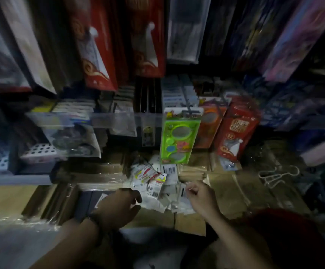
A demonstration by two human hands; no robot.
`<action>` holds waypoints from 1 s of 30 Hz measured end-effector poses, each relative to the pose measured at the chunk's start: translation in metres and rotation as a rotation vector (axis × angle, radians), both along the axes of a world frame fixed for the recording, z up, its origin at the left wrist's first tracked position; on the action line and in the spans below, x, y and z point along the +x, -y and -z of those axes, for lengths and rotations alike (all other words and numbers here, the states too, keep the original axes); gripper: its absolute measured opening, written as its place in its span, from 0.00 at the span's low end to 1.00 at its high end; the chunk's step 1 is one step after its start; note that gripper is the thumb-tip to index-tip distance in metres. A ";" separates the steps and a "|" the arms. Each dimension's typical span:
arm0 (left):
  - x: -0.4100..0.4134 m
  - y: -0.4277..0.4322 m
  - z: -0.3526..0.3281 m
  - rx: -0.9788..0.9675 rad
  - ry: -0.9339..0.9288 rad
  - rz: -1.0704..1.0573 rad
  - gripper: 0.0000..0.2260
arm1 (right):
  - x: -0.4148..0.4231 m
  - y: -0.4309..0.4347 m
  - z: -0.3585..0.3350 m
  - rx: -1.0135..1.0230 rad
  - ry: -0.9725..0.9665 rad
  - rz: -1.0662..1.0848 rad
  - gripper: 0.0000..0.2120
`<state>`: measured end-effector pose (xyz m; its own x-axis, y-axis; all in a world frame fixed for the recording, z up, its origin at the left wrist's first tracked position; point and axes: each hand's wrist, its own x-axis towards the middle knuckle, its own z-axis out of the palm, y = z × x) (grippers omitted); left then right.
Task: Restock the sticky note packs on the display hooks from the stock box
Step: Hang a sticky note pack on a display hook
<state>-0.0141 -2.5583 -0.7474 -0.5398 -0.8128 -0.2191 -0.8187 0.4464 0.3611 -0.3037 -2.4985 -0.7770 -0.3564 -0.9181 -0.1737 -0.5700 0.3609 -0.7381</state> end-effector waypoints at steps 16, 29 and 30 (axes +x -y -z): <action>-0.007 0.031 0.126 0.326 -0.040 -0.231 0.10 | 0.068 0.138 0.172 0.329 0.164 0.276 0.09; -0.022 0.034 0.121 0.420 -0.374 -0.311 0.36 | 0.092 0.076 0.116 0.041 0.340 0.133 0.11; -0.024 0.032 0.123 0.450 -0.419 -0.320 0.37 | 0.094 0.069 0.110 0.010 0.358 0.095 0.15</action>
